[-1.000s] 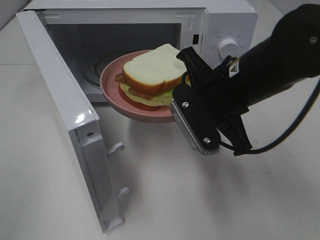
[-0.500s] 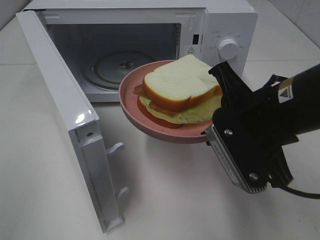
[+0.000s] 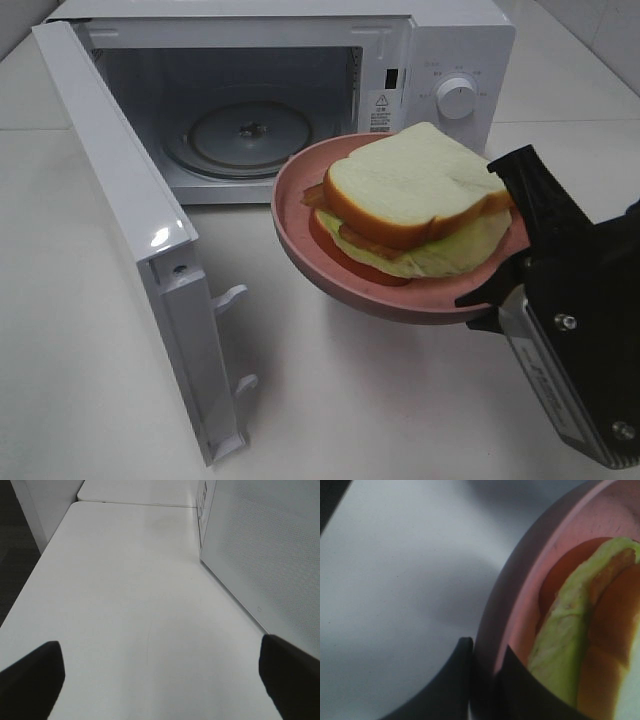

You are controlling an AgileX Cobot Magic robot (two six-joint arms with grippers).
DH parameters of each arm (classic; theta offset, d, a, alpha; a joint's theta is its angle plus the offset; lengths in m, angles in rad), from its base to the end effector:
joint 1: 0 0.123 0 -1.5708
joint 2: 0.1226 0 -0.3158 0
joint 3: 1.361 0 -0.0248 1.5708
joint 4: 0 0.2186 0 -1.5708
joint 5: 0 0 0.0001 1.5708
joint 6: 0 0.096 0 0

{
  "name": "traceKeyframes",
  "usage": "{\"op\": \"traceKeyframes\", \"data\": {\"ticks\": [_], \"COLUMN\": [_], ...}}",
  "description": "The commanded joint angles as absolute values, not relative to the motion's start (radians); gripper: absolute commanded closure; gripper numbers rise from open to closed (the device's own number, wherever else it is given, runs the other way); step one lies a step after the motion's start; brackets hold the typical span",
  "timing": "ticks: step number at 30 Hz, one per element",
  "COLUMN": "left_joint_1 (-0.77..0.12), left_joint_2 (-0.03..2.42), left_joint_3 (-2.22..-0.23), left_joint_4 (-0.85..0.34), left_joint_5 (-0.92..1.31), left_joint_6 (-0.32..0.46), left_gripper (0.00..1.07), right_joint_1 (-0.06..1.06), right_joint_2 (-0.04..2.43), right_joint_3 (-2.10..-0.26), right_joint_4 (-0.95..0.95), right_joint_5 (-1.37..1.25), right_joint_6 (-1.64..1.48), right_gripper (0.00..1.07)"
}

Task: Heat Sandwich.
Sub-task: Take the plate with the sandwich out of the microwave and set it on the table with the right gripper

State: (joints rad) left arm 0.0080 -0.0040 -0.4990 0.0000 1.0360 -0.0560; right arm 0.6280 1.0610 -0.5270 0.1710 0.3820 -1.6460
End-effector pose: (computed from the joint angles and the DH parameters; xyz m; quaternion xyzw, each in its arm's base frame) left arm -0.0592 -0.0005 0.2611 -0.0271 0.8455 -0.0128 0.5331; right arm 0.1207 0.0952 0.2730 -0.8164 0.4468 -0.1250 0.3439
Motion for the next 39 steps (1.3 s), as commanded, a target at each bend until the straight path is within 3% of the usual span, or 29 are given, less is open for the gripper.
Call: {"op": "traceKeyframes", "data": {"ticks": [1, 12, 20, 39], "left_joint_1": [0.011, 0.011, 0.011, 0.011], "left_joint_2": [-0.030, -0.030, -0.030, -0.030], "left_joint_3": [-0.495, -0.495, -0.495, -0.495], "left_joint_4": [-0.008, -0.008, -0.008, -0.008], "left_joint_5": [1.028, 1.028, 1.028, 1.028], "left_joint_6": [-0.057, -0.057, -0.057, -0.057], "left_gripper": [0.05, 0.05, 0.05, 0.05], "right_joint_1": [0.632, 0.632, 0.632, 0.632], "right_joint_2": [1.008, 0.925, 0.929, 0.935], "right_joint_3": [-0.513, -0.480, -0.478, -0.478], "right_joint_4": [0.133, -0.081, -0.418, -0.674], "right_joint_5": [0.399, 0.478, 0.544, 0.781], "right_joint_6": [-1.603, -1.376, -0.919, -0.315], "right_gripper": [1.07, 1.07, 1.07, 1.07]}}
